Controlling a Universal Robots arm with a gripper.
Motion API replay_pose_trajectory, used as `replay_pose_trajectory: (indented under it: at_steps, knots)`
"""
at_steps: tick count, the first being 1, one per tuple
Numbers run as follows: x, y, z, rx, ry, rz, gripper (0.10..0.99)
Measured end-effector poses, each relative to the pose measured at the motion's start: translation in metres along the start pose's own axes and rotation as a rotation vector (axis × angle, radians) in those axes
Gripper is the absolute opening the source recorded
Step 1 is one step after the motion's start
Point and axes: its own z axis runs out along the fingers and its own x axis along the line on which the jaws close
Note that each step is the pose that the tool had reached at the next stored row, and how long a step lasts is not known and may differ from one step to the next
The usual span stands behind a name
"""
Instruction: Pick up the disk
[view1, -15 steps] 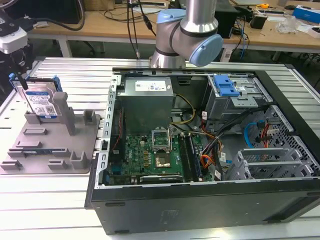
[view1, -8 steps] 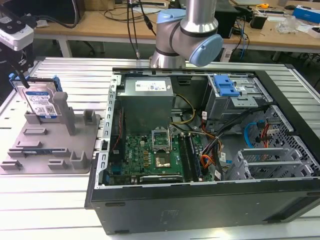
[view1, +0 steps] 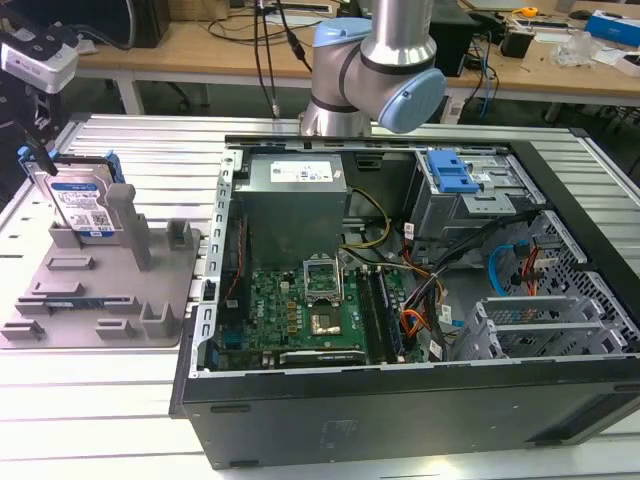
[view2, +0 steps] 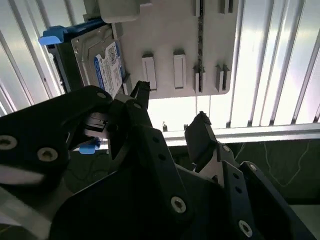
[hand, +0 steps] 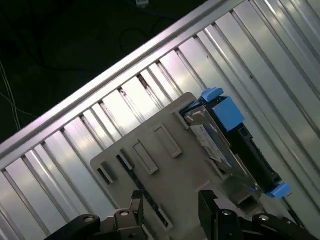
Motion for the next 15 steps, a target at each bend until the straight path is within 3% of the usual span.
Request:
replay_pose_trajectory:
  at_steps: [11, 15]
  knots:
    - [0.0000, 0.0000, 0.0008, -0.001, 0.0079, -0.239, 0.557]
    - [0.0000, -0.0001, 0.0014, 0.000, 0.0124, -0.386, 0.557]
